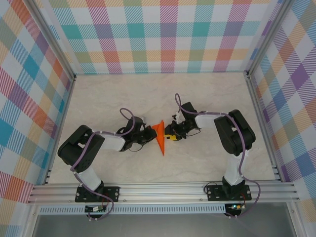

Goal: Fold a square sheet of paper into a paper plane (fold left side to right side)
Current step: Fold the wing for the fifth time at the center of the table.

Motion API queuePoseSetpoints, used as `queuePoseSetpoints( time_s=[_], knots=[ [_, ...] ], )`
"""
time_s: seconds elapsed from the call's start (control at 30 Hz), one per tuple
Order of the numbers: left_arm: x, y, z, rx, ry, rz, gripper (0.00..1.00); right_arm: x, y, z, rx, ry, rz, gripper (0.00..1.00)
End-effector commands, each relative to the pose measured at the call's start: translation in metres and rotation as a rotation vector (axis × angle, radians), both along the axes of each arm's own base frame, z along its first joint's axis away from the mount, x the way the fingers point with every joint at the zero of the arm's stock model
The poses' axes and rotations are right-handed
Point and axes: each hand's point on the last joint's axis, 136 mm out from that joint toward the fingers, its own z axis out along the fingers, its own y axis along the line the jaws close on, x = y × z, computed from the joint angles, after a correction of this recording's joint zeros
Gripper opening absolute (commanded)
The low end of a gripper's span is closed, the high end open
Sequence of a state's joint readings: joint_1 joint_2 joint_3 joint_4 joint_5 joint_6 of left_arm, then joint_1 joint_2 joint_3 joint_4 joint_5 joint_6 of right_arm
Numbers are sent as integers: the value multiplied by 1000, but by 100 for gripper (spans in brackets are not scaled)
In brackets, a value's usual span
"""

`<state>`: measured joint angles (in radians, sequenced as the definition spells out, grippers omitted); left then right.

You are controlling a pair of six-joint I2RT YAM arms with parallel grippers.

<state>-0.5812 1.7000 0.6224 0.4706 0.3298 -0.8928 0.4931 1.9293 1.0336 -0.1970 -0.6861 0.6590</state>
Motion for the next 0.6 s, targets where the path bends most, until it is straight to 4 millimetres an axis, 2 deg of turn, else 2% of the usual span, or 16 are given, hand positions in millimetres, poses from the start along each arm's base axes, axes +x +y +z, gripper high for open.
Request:
queuePoseSetpoints(
  time_s=[0.0, 0.47, 0.57],
  knots=[
    [0, 11, -13, 40, 4, 14, 0, -10, -7, -19, -71, 5, 13, 34],
    [3, 9, -28, 47, 26, 15, 0, -12, -7, -16, -64, 2, 19, 34],
    [5, 5, -25, 26, 18, 5, 0, -12, -7, -15, -63, -1, 21, 34]
  ],
)
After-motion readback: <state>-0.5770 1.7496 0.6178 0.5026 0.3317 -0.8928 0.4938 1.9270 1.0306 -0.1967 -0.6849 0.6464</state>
